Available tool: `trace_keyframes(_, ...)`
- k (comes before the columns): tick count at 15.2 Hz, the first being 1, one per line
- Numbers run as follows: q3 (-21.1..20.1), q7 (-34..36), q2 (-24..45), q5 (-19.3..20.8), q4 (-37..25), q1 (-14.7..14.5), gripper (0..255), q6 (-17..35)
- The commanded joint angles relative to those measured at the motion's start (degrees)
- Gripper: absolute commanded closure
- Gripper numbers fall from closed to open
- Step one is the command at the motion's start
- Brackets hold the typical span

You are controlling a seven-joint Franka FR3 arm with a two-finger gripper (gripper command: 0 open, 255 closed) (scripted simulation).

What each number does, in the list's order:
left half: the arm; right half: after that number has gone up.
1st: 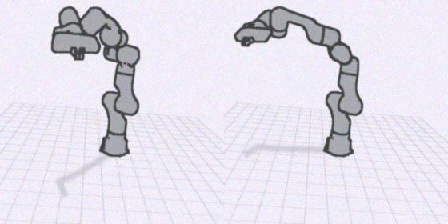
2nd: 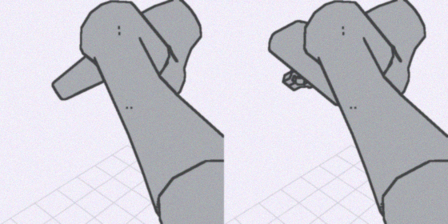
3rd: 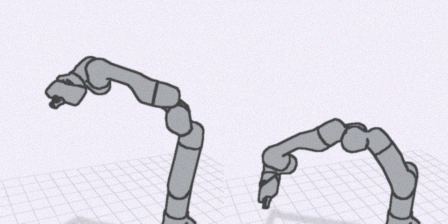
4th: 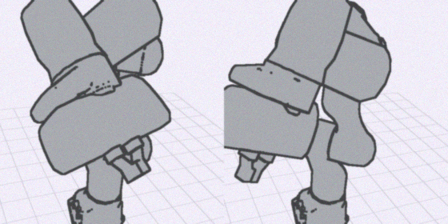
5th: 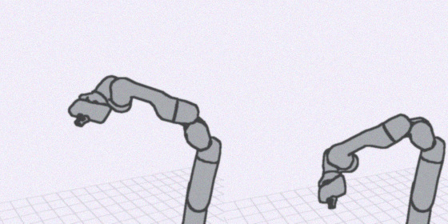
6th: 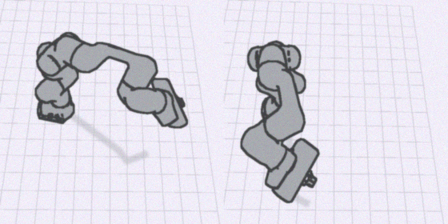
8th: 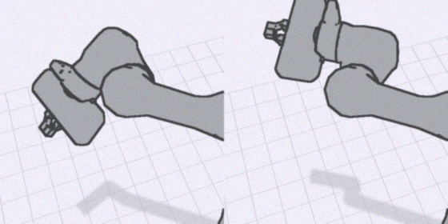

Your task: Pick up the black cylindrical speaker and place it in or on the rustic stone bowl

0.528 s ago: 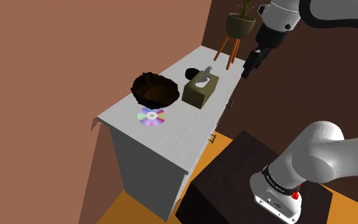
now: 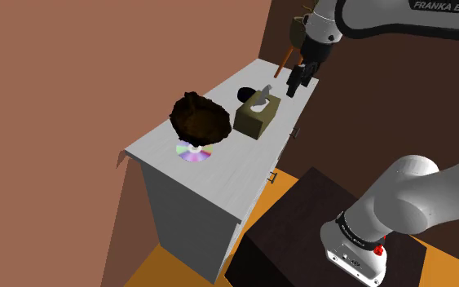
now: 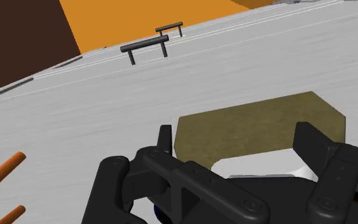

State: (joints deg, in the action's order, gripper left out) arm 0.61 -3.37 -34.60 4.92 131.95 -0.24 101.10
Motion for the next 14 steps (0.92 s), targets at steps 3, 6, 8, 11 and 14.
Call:
trace_keyframes(3, 1.1, -0.5, 9.0, -0.4, -4.4, 0.2, 0, 4.2)
trace_keyframes(6, 1.8, -1.1, 15.8, -1.0, -8.2, 0.3, 0, 6.8)
trace_keyframes(8, 2.3, -1.5, 20.3, -1.5, -11.1, 0.4, 0, 8.2)
trace_keyframes(11, 2.8, -2.3, 27.2, -2.4, -15.9, 0.6, 0, 9.8)
trace_keyframes(14, 3.2, -3.1, 34.1, -3.4, -21.5, 0.9, 0, 10.8)
